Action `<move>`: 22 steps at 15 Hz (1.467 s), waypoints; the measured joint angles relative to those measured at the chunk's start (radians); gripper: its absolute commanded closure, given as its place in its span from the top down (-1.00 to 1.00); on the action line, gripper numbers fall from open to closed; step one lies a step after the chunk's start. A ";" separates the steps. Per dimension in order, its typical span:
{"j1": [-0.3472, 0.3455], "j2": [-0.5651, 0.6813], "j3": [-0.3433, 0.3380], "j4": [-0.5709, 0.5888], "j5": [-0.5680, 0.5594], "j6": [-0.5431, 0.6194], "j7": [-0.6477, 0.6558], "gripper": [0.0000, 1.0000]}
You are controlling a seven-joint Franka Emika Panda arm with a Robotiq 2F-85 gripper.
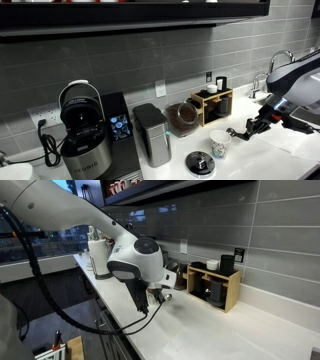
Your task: Pick up the silver spoon, scoop some coffee beans and pour the coffee beans into the paper cup on the kitchen counter, put the silver spoon on the kitchen counter
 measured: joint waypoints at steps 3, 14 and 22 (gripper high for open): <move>-0.034 0.048 0.007 0.004 0.176 -0.065 -0.124 -0.98; -0.190 0.191 0.084 0.054 0.381 -0.238 -0.214 -0.92; -0.231 0.272 0.096 0.067 0.383 -0.251 -0.208 0.09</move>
